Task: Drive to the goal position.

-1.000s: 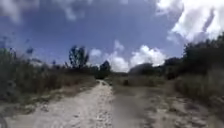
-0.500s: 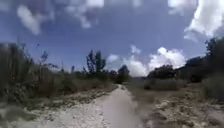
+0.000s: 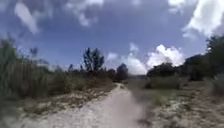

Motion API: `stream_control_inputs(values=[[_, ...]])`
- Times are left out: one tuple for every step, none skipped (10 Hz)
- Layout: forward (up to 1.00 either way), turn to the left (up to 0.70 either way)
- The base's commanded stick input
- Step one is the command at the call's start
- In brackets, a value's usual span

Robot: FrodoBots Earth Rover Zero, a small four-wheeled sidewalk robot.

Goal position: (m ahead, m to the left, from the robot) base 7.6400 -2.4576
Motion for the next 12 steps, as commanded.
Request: stream_control_inputs(values=[[1.0,0.0],[1.0,0.0],[1.0,0.0],[1.0,0.0],[1.0,0.0],[1.0,0.0],[1.0,0.0],[1.0,0.0],[1.0,0.0],[1.0,0.0],[1.0,0.0],[1.0,0.0]])
